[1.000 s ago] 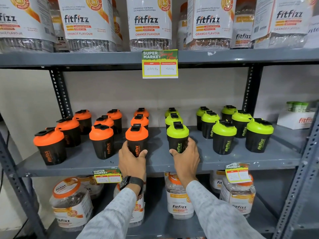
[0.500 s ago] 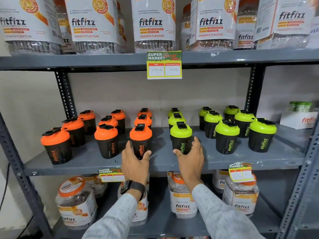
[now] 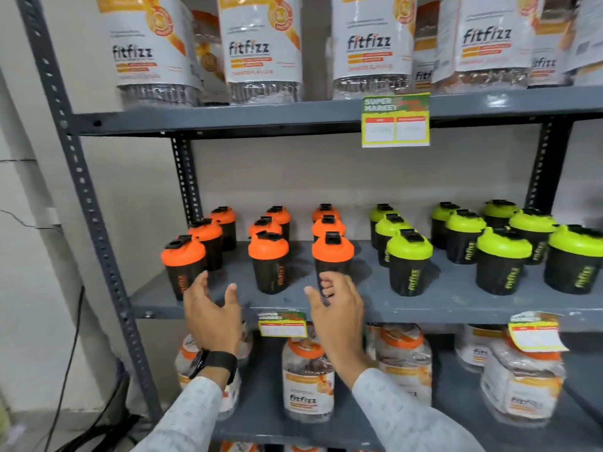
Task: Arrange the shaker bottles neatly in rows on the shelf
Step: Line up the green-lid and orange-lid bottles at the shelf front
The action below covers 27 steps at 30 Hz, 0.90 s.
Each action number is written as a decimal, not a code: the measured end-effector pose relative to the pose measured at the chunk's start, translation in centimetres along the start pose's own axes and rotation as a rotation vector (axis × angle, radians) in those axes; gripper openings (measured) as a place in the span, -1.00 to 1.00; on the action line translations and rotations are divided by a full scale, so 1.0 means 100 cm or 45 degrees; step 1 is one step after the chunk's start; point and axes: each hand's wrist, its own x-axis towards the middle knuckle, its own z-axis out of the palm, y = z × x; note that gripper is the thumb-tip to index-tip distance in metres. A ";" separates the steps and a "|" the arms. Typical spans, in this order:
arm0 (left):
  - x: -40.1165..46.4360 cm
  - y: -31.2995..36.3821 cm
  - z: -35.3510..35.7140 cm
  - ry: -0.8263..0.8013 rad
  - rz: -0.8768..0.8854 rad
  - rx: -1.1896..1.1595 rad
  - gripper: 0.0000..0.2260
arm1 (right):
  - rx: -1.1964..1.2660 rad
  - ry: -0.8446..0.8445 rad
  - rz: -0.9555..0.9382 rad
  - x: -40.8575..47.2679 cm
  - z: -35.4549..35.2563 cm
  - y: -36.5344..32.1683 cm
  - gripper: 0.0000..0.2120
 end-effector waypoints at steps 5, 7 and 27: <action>0.046 -0.033 -0.027 0.091 -0.114 0.012 -0.31 | 0.007 -0.321 0.110 -0.002 0.059 -0.025 -0.35; 0.064 -0.044 -0.036 0.015 -0.140 0.053 -0.20 | -0.044 -0.375 0.173 0.008 0.070 -0.030 -0.16; 0.101 -0.071 -0.038 -0.302 -0.074 0.038 -0.27 | -0.035 -0.251 0.470 0.025 0.120 -0.042 -0.28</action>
